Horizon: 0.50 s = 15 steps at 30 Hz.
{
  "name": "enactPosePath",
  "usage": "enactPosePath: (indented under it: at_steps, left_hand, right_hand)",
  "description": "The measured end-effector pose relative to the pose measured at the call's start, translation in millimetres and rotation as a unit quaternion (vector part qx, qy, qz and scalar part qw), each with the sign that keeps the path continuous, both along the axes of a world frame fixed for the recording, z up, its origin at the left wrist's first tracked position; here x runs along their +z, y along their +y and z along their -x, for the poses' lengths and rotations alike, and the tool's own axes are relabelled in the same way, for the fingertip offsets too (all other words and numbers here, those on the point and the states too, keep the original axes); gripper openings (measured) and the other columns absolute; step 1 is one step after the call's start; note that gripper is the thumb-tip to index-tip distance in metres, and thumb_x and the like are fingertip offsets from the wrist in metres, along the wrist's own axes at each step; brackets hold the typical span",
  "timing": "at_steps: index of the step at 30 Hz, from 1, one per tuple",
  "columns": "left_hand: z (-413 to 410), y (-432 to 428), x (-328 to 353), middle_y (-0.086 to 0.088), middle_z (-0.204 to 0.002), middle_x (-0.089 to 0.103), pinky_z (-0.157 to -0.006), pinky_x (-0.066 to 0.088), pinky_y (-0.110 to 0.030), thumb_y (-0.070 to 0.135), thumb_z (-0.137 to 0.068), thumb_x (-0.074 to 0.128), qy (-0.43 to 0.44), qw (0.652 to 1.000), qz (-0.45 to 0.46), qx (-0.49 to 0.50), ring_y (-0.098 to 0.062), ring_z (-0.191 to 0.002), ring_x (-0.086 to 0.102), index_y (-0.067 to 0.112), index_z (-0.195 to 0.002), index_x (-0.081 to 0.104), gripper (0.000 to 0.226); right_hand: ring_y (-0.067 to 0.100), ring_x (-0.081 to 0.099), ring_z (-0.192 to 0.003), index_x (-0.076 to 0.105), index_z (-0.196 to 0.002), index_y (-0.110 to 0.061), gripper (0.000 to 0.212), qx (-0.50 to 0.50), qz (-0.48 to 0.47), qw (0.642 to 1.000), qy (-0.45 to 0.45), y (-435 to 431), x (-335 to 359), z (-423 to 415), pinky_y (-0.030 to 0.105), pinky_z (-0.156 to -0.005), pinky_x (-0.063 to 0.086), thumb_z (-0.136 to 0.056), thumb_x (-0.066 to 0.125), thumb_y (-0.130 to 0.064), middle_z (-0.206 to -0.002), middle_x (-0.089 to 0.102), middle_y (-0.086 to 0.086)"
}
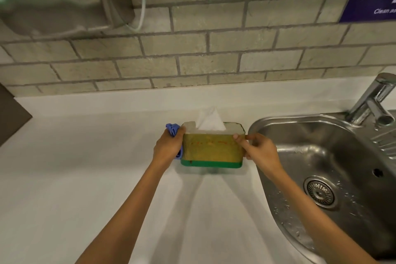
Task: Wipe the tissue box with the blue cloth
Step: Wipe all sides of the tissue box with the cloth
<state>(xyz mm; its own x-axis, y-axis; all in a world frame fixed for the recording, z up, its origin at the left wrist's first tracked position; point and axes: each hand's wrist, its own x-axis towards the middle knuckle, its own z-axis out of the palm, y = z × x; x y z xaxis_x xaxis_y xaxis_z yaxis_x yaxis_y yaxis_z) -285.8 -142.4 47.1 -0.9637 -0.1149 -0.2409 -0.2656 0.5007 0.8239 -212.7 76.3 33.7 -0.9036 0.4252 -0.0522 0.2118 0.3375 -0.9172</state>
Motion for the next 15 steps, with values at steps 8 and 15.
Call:
enactPosePath:
  at_steps: [8,15]
  left_hand:
    - [-5,-11,15,-0.004,-0.067,0.055,-0.088,0.053,-0.043,0.057,-0.088,0.037,-0.016,0.995,0.086,-0.039,-0.022,-0.068,0.056,0.019,-0.068,0.046,0.044]
    - [2,-7,18,-0.003,-0.067,0.052,-0.090,0.052,-0.044,0.051,-0.089,0.038,-0.017,0.995,0.095,-0.034,-0.026,-0.075,0.056,0.019,-0.066,0.044,0.040]
  right_hand:
    - [0.021,0.069,-0.063,0.051,-0.122,-0.013,0.071,0.021,0.045,0.998,-0.033,-4,10,-9,0.026,-0.053,0.056,-0.070,0.066,-0.059,-0.100,0.070,0.018]
    - [0.020,0.048,-0.113,0.038,-0.137,-0.020,0.099,0.087,0.080,0.991,-0.063,4,4,4,0.032,-0.093,0.039,-0.054,0.054,-0.073,-0.132,0.049,0.010]
